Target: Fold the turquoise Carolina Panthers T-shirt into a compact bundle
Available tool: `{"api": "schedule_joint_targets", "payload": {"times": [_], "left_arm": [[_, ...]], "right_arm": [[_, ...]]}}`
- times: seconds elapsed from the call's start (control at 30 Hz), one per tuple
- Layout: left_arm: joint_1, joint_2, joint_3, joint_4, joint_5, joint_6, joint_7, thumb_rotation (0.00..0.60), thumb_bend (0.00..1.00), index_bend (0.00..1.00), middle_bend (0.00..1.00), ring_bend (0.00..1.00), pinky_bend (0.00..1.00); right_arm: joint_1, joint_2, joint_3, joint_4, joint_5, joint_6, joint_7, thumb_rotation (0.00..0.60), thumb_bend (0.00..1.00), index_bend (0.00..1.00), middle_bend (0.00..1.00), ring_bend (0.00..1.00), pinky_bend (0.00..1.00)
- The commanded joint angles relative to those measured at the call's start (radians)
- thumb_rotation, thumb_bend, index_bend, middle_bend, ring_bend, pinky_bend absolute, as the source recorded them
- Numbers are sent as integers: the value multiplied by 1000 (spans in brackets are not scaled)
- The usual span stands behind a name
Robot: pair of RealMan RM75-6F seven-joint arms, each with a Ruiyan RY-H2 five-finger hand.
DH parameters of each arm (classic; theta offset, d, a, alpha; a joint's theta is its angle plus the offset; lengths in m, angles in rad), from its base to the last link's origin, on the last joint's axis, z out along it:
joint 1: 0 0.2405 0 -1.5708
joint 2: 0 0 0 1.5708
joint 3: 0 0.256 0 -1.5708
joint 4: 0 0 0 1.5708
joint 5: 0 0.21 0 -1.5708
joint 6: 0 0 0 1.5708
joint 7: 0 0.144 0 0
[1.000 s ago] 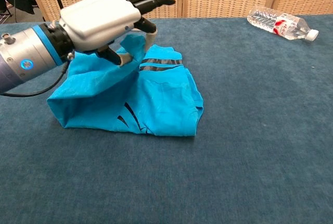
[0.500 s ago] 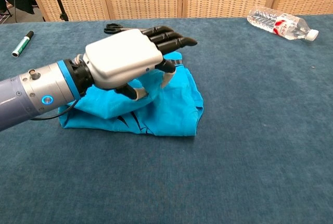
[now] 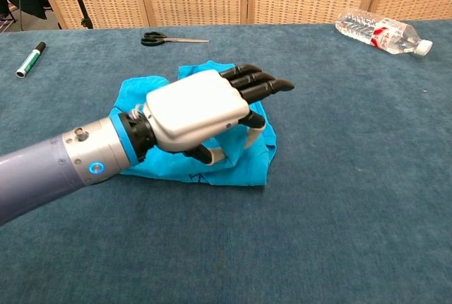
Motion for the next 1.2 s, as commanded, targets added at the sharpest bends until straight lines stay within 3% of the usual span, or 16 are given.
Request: {"api": "schedule_joint_targets", "payload": {"times": [0.03, 0.13, 0.23, 0.4, 0.57, 0.8, 0.97, 1.2], "left_arm": [[4, -32, -12, 3, -34, -24, 1, 600, 142, 45, 0, 0, 0], [11, -30, -21, -24, -55, -25, -3, 600, 62, 0, 0, 0, 0], [20, 16, -42, -89, -72, -2, -25, 600, 48, 0, 0, 0, 0], [20, 107, -102, -192, -120, 5, -37, 600, 79, 3, 0, 0, 0], [-18, 134, -180, -229, -213, -74, -16, 600, 137, 109, 0, 0, 0], [-58, 119, -202, -186, -324, -200, 105, 600, 125, 120, 0, 0, 0], [-52, 93, -211, -126, -386, -207, 153, 600, 124, 120, 0, 0, 0], [-54, 48, -207, -10, -407, -210, 93, 600, 124, 120, 0, 0, 0]], "right_arm": [[0, 0, 0, 1, -2, 1, 3, 600, 0, 0, 0, 0, 0], [-1, 2, 0, 3, -2, 1, 10, 600, 0, 0, 0, 0, 0], [-2, 4, 1, 6, 0, 2, 18, 600, 0, 0, 0, 0, 0], [-2, 6, 0, 4, -5, 3, 23, 600, 0, 0, 0, 0, 0], [-2, 6, 1, 0, -6, 5, 20, 600, 0, 0, 0, 0, 0], [2, 4, 1, 9, 3, -9, 24, 600, 0, 0, 0, 0, 0], [2, 4, 2, 17, 9, -14, 35, 600, 0, 0, 0, 0, 0], [3, 3, 3, 19, 11, -15, 36, 600, 0, 0, 0, 0, 0]]}}
